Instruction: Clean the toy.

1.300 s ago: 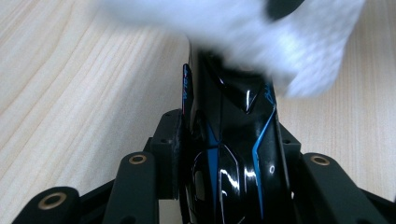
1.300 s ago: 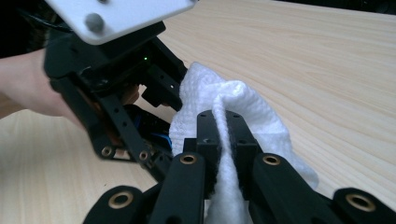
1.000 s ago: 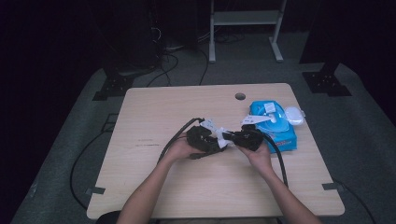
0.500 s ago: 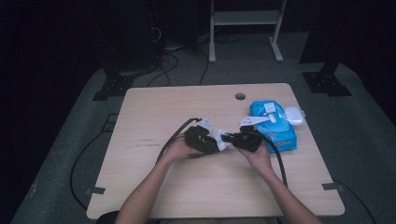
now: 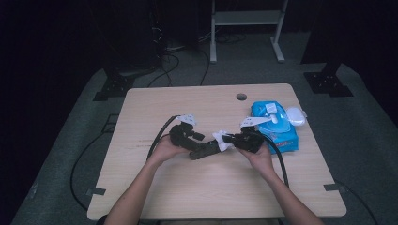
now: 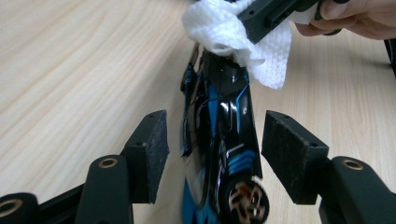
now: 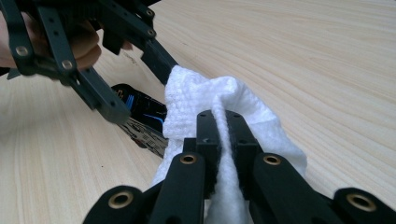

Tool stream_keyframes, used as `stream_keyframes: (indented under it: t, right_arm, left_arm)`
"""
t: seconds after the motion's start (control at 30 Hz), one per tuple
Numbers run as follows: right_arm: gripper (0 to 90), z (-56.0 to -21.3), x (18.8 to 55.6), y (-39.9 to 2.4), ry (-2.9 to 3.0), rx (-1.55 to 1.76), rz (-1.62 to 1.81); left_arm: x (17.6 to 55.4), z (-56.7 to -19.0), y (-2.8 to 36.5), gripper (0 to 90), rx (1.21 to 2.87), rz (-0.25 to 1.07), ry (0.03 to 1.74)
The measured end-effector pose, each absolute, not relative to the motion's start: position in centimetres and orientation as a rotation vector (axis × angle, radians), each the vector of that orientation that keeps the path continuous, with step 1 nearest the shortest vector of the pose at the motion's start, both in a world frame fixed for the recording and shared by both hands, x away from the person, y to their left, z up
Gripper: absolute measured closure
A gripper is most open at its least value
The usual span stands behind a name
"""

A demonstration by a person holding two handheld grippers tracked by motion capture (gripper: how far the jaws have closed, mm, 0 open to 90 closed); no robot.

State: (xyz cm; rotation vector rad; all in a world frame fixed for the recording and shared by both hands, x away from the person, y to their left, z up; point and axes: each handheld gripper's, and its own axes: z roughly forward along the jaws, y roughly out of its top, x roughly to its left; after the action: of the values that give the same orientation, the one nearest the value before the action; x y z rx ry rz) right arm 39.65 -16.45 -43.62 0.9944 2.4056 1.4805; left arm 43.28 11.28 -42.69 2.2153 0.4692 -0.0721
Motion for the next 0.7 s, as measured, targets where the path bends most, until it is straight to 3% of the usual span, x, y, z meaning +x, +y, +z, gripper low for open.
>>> stream_keyframes:
  t: [0.7]
  right_arm:
    - [84.9, -43.7, 39.1, -16.8, 2.413, 0.971, 1.482]
  left_arm:
    - [43.4, -43.0, 12.3, 37.9, 2.158, -0.129, 0.534]
